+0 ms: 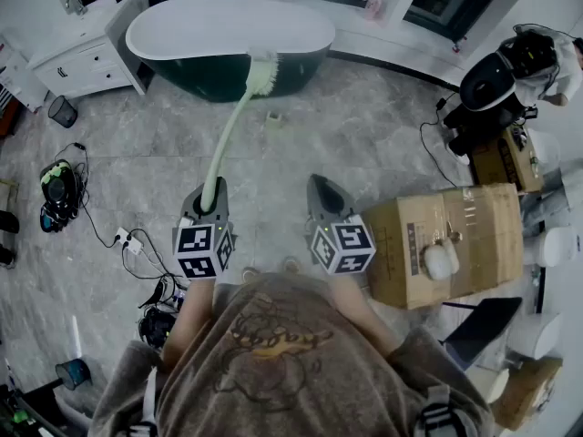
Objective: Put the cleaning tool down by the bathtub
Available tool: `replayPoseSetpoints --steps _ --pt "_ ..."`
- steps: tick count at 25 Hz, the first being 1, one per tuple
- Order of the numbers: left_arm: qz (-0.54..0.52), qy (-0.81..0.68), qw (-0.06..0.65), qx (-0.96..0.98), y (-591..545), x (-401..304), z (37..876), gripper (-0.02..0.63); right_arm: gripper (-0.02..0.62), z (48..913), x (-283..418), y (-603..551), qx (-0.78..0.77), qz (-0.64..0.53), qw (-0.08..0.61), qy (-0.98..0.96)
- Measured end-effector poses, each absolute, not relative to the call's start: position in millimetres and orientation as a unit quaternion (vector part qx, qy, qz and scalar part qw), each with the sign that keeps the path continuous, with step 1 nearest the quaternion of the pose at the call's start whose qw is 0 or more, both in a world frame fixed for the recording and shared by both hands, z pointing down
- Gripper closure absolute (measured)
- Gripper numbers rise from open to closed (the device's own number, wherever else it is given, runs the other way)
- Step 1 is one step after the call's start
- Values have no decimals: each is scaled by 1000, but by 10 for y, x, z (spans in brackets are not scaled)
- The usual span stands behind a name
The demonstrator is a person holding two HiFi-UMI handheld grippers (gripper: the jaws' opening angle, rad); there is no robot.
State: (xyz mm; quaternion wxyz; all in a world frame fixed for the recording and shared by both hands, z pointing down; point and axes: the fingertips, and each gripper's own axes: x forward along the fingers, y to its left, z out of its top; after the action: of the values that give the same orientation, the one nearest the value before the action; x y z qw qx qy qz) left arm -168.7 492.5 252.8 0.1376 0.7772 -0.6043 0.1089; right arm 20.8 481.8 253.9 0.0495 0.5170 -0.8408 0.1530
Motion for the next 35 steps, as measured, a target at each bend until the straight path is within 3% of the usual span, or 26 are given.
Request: replayPoseSetpoints --steps 20,35 --pt "127 -583 140 790 4860 -2210 2913 594 595 2850 -176 4892 520 167 34 -837" --pt "138 -582 151 787 3715 -2123 3152 594 595 2924 -164 3632 509 155 26 -846"
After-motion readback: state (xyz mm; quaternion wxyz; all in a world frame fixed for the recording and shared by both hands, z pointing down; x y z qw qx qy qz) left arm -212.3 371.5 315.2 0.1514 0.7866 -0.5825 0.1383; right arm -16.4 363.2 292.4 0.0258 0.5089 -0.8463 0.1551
